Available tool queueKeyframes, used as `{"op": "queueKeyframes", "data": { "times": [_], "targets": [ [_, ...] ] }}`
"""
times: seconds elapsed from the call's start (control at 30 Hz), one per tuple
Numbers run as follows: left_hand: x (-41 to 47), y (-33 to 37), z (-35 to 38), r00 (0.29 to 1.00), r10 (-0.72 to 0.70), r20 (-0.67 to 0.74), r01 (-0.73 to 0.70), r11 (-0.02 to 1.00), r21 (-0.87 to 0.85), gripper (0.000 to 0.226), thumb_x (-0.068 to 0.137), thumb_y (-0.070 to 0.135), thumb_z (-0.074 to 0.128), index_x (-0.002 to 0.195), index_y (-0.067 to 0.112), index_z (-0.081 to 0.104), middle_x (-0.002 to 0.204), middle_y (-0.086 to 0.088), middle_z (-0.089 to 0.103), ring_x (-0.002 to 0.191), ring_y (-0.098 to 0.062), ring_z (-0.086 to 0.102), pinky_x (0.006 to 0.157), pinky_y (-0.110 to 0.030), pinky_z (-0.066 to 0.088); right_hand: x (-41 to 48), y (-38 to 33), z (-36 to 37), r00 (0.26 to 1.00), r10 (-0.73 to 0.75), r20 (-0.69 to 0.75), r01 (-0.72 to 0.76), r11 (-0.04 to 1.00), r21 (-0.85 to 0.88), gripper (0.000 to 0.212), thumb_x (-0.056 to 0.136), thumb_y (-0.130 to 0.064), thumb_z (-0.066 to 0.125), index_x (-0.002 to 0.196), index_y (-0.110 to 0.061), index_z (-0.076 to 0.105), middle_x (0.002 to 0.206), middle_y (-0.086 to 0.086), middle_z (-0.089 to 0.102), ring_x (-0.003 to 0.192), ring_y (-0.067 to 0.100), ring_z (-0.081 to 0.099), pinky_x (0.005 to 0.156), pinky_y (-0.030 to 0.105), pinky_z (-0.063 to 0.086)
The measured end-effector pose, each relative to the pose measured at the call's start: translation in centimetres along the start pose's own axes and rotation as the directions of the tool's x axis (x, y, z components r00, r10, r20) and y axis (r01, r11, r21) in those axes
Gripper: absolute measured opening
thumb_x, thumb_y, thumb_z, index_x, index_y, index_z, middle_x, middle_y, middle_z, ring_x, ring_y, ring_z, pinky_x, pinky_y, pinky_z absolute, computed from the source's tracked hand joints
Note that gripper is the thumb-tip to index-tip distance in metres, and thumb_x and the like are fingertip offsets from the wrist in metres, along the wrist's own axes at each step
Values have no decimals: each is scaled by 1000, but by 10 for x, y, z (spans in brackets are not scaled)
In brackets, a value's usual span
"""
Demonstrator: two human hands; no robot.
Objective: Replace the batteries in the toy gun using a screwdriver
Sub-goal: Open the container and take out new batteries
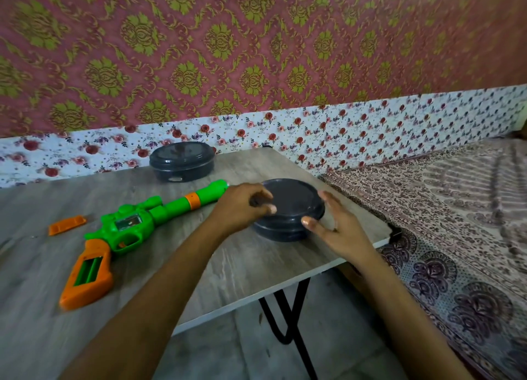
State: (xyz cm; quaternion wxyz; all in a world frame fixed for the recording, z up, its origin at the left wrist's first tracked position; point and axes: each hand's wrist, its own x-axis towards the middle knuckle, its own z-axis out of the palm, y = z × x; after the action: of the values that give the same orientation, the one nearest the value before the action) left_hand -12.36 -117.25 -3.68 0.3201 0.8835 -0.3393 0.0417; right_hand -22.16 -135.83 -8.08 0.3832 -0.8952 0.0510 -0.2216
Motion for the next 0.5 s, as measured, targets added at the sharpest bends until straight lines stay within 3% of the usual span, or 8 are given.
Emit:
{"op": "queueKeyframes", "data": {
  "times": [0.07, 0.17, 0.5],
  "targets": [
    [-8, -1, 3, 992, 38, 120, -49, 994, 95, 39, 79, 28, 74, 116, 18, 65, 119, 2, 64, 108, -13, 57, 91, -23, 43, 3, 7, 5, 998, -25, 57, 31, 993, -115, 71, 85, -33, 63, 143, -10, 30, 152, 7, 26, 140, 22, 27, 111, 29, 24],
    [2, -5, 11, 996, 70, 56, -79, 980, 183, 40, 80, 27, 72, 118, 19, 64, 123, 1, 63, 115, -18, 55, 99, -31, 42, 23, 10, 14, 999, -14, 30, 18, 987, -161, 70, 84, -29, 65, 143, -9, 32, 152, 9, 27, 140, 24, 28, 113, 29, 23],
    [112, -50, 22, 999, -44, 11, 39, 961, 273, 30, 85, 23, 66, 115, 21, 62, 122, -3, 63, 111, -23, 57, 95, -38, 47, 131, 27, 46, 996, 63, 57, -50, 976, -212, 71, 90, -25, 57, 147, -11, 19, 155, 10, 19, 138, 27, 29, 112, 32, 25]
  ]
}}
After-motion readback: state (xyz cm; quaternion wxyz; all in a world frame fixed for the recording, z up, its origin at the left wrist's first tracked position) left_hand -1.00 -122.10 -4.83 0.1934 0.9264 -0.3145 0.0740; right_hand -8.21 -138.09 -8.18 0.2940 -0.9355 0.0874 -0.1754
